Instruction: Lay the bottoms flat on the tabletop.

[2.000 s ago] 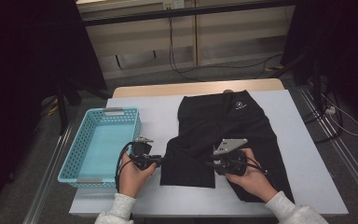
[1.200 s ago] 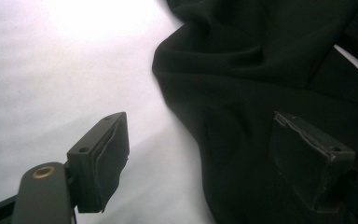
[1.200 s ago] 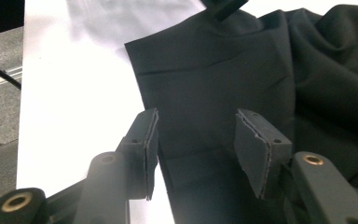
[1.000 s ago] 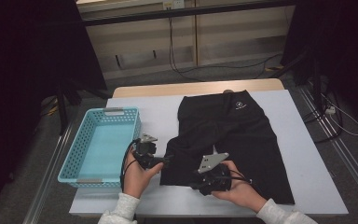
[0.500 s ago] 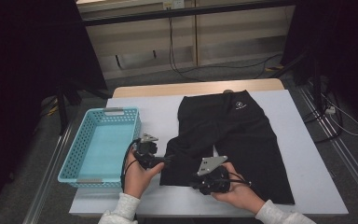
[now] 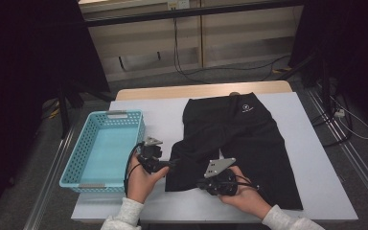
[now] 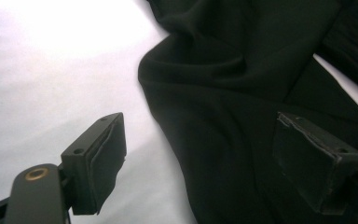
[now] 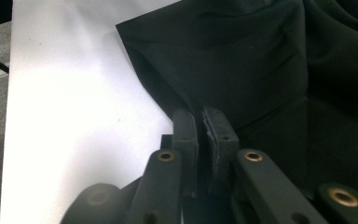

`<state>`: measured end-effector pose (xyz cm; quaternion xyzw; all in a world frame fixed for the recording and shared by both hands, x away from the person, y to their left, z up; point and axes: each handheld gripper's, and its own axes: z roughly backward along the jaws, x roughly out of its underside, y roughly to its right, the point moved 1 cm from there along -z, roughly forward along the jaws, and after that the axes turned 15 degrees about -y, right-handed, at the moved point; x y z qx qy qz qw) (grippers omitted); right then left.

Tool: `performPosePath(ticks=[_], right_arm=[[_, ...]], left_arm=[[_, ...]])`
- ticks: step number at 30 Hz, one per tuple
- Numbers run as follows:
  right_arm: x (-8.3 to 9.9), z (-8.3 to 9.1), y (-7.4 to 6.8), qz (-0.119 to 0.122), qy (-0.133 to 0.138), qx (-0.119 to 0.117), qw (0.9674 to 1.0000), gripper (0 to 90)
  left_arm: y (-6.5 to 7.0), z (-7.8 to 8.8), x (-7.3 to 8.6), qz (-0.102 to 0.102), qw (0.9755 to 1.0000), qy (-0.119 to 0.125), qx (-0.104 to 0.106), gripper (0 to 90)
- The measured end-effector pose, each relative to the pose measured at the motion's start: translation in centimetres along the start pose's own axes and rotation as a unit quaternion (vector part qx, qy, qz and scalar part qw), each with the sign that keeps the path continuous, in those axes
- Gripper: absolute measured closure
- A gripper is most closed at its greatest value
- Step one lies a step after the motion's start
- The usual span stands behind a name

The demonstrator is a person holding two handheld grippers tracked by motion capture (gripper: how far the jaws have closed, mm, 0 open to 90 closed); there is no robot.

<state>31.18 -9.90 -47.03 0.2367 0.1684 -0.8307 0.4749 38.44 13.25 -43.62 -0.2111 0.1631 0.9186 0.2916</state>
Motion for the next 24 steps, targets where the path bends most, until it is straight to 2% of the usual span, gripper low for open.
performPosePath(ticks=[9, 13, 17, 19, 24], right_arm=[[0.0, 0.1, 0.0, -0.002, -0.004, -0.002, 1.0000, 89.8], [-0.1, 0.3, 0.0, 0.001, -0.013, -0.017, 0.9998, 90.0], [0.1, 0.6, -0.4, 0.004, -0.020, -0.032, 0.9993, 90.0], [0.3, 0.7, -0.6, 0.005, -0.023, -0.041, 0.9989, 90.0], [0.7, 1.1, -1.2, 0.018, -0.027, -0.039, 0.9987, 90.0]], left_arm=[[0.2, 0.0, -0.1, 0.001, 1.0000, 0.007, 0.005, 18.0], [0.3, -0.1, -0.2, 0.003, 0.9999, 0.007, 0.012, 18.0], [0.5, 0.3, -0.3, 0.003, 0.9998, 0.015, 0.009, 17.9], [0.6, 0.3, -0.3, -0.003, 0.9998, 0.015, 0.009, 17.9], [0.8, 0.3, -0.4, -0.003, 0.9999, 0.014, 0.007, 18.0]])
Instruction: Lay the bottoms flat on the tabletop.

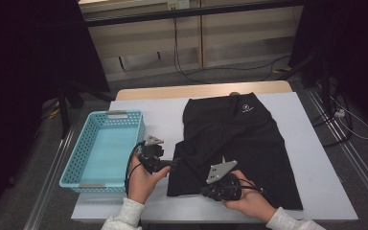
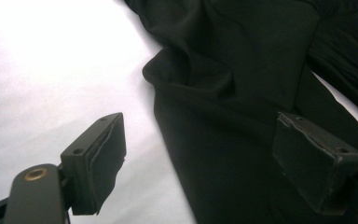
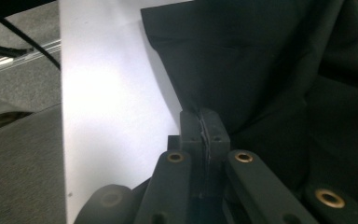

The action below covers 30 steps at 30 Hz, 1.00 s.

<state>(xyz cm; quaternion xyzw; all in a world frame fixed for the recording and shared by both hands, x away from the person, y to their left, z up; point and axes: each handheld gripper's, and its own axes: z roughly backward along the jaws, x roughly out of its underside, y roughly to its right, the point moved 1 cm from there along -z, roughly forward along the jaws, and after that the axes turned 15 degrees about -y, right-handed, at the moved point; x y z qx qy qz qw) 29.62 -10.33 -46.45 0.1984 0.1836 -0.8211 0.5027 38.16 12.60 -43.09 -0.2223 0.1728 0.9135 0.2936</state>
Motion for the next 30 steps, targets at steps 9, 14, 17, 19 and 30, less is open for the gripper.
performPosePath(ticks=[9, 14, 17, 19, 30], right_arm=[[0.3, 0.4, -0.1, 0.005, -0.004, -0.009, 0.9999, 90.0], [0.6, 0.6, -0.4, 0.010, -0.006, -0.014, 0.9998, 90.0], [0.9, 0.8, -0.3, 0.010, -0.008, -0.014, 0.9998, 90.0], [1.1, 0.8, -0.2, 0.018, -0.012, -0.011, 0.9997, 90.0], [-1.2, -0.7, -1.0, 0.033, 0.006, 0.012, 0.9994, 53.9]], left_arm=[[-0.1, -0.4, -0.1, 0.001, 1.0000, -0.005, 0.003, 18.0], [-0.2, -0.5, -0.1, 0.002, 1.0000, -0.007, 0.002, 18.1], [-0.1, -0.6, -0.1, 0.000, 1.0000, -0.009, 0.003, 18.2], [-0.1, -0.5, -0.1, -0.001, 0.9999, -0.010, 0.003, 18.2], [-0.2, -0.4, -0.2, 0.003, 1.0000, -0.003, 0.002, 18.2]])
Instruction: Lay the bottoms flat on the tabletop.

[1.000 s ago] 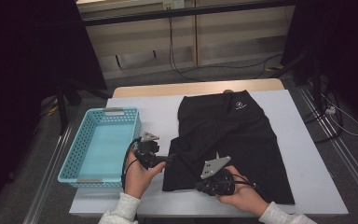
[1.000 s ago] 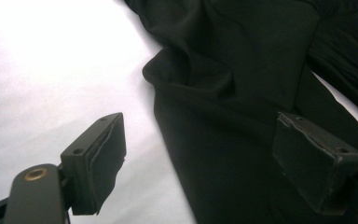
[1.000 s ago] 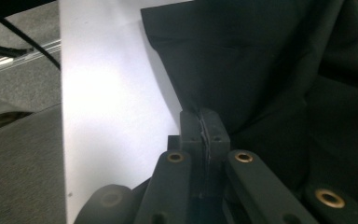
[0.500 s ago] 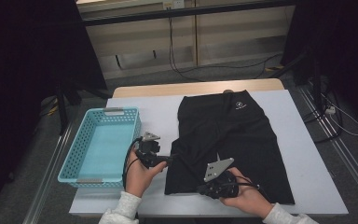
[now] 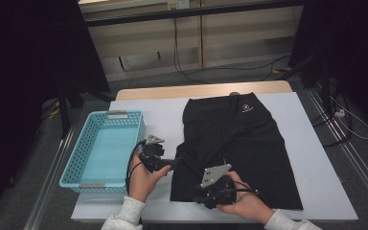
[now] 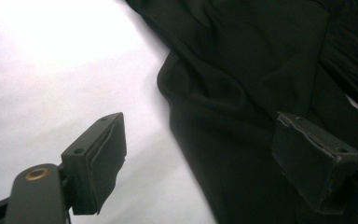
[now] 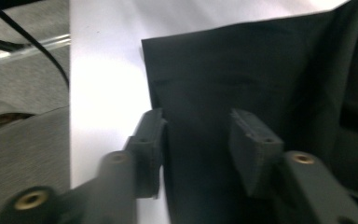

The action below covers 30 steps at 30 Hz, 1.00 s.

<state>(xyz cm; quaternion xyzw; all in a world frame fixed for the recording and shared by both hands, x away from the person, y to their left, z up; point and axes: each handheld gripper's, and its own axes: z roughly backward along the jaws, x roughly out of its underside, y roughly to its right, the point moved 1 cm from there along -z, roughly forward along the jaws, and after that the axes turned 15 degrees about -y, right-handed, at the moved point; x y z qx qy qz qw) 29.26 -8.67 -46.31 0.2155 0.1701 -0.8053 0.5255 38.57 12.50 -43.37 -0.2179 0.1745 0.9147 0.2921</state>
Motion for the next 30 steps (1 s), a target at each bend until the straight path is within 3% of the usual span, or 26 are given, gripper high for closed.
performPosePath(ticks=[5, 8, 13, 20, 24, 26, 28, 30], right_arm=[[-0.7, -0.9, 0.1, 0.007, 0.004, 0.017, 0.9998, 50.2], [-0.6, -1.0, 0.3, 0.006, 0.009, 0.026, 0.9996, 58.2], [-0.4, -0.8, 0.6, 0.004, 0.010, 0.024, 0.9997, 87.1], [0.2, 0.0, 0.5, 0.011, -0.004, 0.006, 0.9999, 89.0], [0.8, 0.6, 0.1, 0.021, -0.005, -0.013, 0.9997, 87.0], [0.6, 0.6, -0.1, 0.026, 0.009, -0.011, 0.9996, 71.6], [0.1, 0.5, -0.4, 0.029, 0.014, -0.010, 0.9994, 65.7], [-0.4, 0.1, -0.7, 0.030, 0.021, -0.002, 0.9993, 54.2]], left_arm=[[0.0, -0.1, 0.1, 0.005, 1.0000, 0.001, 0.000, 18.3], [0.1, -0.1, 0.0, 0.004, 1.0000, -0.002, 0.003, 18.3], [0.1, 0.0, -0.1, 0.002, 1.0000, 0.001, 0.003, 18.3], [-0.1, 0.2, 0.0, 0.003, 1.0000, 0.002, 0.003, 18.3], [-0.1, 0.1, 0.0, 0.003, 1.0000, 0.002, 0.002, 18.4], [-0.2, 0.2, 0.0, 0.004, 1.0000, 0.002, 0.001, 18.4], [-0.1, 0.2, 0.0, 0.005, 1.0000, 0.003, 0.002, 18.4], [-0.2, 0.3, 0.0, 0.007, 1.0000, 0.005, 0.001, 18.3]])
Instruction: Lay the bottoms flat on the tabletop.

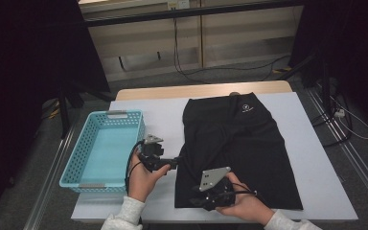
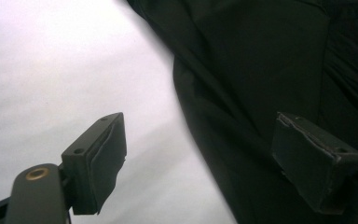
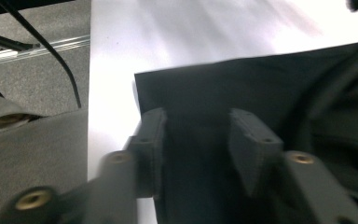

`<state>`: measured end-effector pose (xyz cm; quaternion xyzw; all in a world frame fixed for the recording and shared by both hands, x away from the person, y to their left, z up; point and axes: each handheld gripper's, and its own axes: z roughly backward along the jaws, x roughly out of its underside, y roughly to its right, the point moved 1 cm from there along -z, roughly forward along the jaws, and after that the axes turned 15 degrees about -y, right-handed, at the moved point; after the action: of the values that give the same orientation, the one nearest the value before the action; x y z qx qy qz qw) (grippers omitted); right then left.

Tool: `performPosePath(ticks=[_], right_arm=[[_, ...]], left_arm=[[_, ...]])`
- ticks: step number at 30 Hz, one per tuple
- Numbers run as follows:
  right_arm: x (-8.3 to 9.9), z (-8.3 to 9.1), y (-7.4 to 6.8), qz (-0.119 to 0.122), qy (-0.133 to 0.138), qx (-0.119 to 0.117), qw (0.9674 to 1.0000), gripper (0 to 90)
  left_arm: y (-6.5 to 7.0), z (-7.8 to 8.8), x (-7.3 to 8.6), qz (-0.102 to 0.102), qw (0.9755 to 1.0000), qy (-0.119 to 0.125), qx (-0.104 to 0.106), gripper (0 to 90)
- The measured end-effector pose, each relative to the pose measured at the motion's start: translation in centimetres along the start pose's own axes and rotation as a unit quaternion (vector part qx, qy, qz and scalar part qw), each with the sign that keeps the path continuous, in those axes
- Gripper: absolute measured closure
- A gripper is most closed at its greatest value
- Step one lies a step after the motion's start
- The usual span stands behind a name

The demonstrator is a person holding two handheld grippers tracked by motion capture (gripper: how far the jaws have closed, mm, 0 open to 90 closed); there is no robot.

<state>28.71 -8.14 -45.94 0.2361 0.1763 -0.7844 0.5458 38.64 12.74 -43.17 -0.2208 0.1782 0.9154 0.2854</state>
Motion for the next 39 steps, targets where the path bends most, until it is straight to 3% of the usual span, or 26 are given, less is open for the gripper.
performPosePath(ticks=[3, 4, 10, 11, 18, 30, 37, 39], right_arm=[[-0.4, -0.9, -0.5, 0.014, -0.014, 0.002, 0.9998, 49.8], [-0.4, -1.1, -0.5, 0.018, -0.022, 0.004, 0.9996, 52.8], [-0.3, -1.0, 0.0, 0.004, -0.017, 0.007, 0.9998, 87.3], [-0.2, -0.9, 0.1, 0.007, -0.020, 0.003, 0.9998, 88.8], [0.2, -0.2, -0.2, 0.010, -0.025, -0.009, 0.9996, 89.3], [0.5, 0.6, -0.2, 0.005, -0.017, -0.008, 0.9998, 89.3], [0.6, 0.8, -0.2, 0.006, -0.016, -0.008, 0.9998, 89.3], [0.6, 0.8, -0.2, 0.004, -0.017, -0.005, 0.9998, 89.3]], left_arm=[[-0.1, -0.1, 0.0, -0.001, 1.0000, -0.001, -0.001, 18.3], [-0.1, -0.1, 0.0, 0.000, 1.0000, -0.001, -0.001, 18.4], [0.0, -0.5, -0.1, 0.000, 1.0000, -0.002, -0.005, 19.6], [0.0, -0.5, -0.2, -0.004, 1.0000, -0.006, -0.007, 19.8], [-0.1, -1.0, -0.6, -0.005, 0.9998, -0.006, -0.019, 28.8], [-0.6, -4.3, -2.1, 0.007, 0.9990, -0.015, -0.041, 47.1], [-0.6, -5.2, -3.1, 0.012, 0.9995, -0.022, -0.021, 60.1], [-0.3, -5.4, -3.1, 0.011, 0.9994, -0.022, -0.024, 65.7]])
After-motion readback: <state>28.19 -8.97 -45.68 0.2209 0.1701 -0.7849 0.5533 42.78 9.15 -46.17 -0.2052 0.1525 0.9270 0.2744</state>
